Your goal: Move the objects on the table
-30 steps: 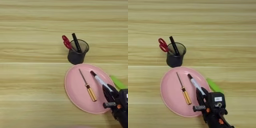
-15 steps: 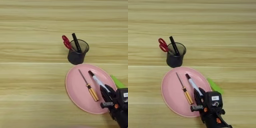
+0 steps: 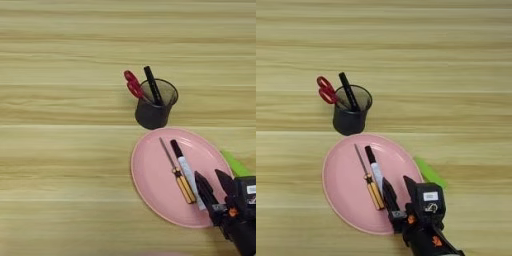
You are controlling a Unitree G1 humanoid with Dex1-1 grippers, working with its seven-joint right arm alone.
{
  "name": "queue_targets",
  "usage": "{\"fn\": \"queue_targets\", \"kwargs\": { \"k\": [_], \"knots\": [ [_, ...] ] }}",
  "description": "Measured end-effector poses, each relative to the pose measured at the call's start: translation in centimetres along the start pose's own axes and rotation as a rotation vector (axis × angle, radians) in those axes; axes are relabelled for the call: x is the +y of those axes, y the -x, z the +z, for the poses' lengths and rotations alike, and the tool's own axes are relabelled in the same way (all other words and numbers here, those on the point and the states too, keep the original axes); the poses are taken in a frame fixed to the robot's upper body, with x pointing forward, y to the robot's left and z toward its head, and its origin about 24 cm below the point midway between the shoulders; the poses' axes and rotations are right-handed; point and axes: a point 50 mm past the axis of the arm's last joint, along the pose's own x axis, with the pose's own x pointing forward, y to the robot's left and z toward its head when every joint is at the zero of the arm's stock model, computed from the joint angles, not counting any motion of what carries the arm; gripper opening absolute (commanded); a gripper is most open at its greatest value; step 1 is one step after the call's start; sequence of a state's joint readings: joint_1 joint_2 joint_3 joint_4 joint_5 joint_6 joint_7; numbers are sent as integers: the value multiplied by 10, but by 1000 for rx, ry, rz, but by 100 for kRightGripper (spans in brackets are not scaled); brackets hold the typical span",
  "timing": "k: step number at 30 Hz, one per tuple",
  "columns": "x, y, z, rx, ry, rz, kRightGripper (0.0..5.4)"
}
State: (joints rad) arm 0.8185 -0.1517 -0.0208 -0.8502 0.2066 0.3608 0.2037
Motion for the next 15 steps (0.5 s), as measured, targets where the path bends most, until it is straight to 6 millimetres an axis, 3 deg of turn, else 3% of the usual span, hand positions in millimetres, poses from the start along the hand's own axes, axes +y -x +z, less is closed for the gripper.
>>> {"fn": "queue_targets", "kwargs": {
  "k": [15],
  "knots": [
    [2,-4,-2,-27,26,12,422]
  ]
}}
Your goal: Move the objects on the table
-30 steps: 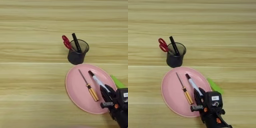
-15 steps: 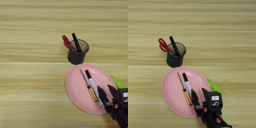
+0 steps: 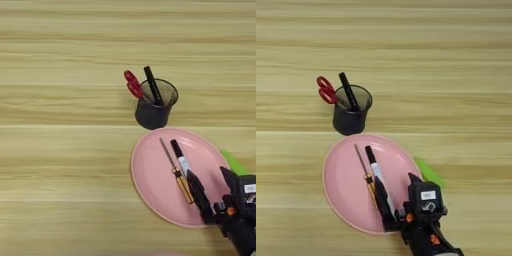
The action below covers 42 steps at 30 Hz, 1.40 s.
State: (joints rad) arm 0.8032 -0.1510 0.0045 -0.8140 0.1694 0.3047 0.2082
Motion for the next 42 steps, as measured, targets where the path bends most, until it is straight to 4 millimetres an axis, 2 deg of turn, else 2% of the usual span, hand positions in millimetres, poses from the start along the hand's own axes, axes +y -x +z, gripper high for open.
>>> {"fn": "queue_targets", "kwargs": {
  "k": [11,30,42],
  "knots": [
    [7,-14,4,-74,67,32,538],
    [9,-42,15,-153,140,62,538],
    [17,-61,20,-177,228,108,538]
  ]
}}
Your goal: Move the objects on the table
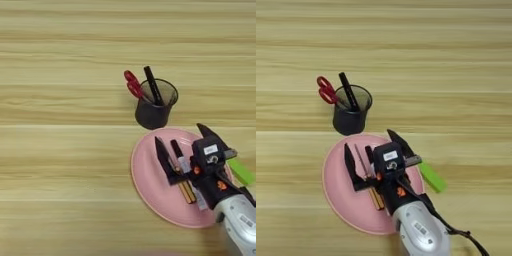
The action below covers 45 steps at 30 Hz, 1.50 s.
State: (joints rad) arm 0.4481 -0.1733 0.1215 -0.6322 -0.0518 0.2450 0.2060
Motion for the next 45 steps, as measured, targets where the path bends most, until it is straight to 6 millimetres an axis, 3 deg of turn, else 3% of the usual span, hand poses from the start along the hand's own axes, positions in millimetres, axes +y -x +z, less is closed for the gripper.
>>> {"fn": "queue_targets", "kwargs": {
  "k": [19,45],
  "knots": [
    [0,-20,7,-27,277,71,538],
    [12,-66,24,-109,397,181,538]
  ]
}}
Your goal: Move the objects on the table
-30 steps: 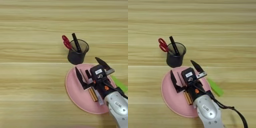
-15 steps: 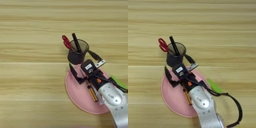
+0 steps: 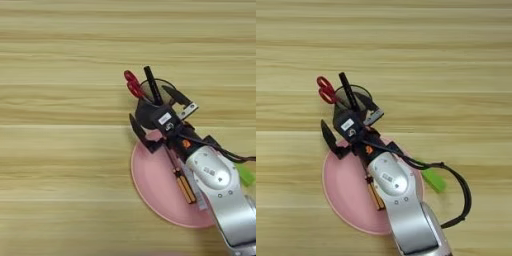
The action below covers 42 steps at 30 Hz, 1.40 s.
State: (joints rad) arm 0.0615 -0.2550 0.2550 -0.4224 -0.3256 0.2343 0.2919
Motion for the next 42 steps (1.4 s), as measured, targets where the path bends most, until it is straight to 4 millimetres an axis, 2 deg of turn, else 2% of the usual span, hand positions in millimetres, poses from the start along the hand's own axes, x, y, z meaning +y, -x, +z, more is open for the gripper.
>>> {"fn": "queue_targets", "kwargs": {
  "k": [13,24,37,42],
  "knots": [
    [-6,-27,2,-21,-4,9,538],
    [1,-39,14,-73,11,49,538],
    [2,-51,-4,-23,-12,51,538],
    [2,-52,-9,-6,-18,52,466]
  ]
}}
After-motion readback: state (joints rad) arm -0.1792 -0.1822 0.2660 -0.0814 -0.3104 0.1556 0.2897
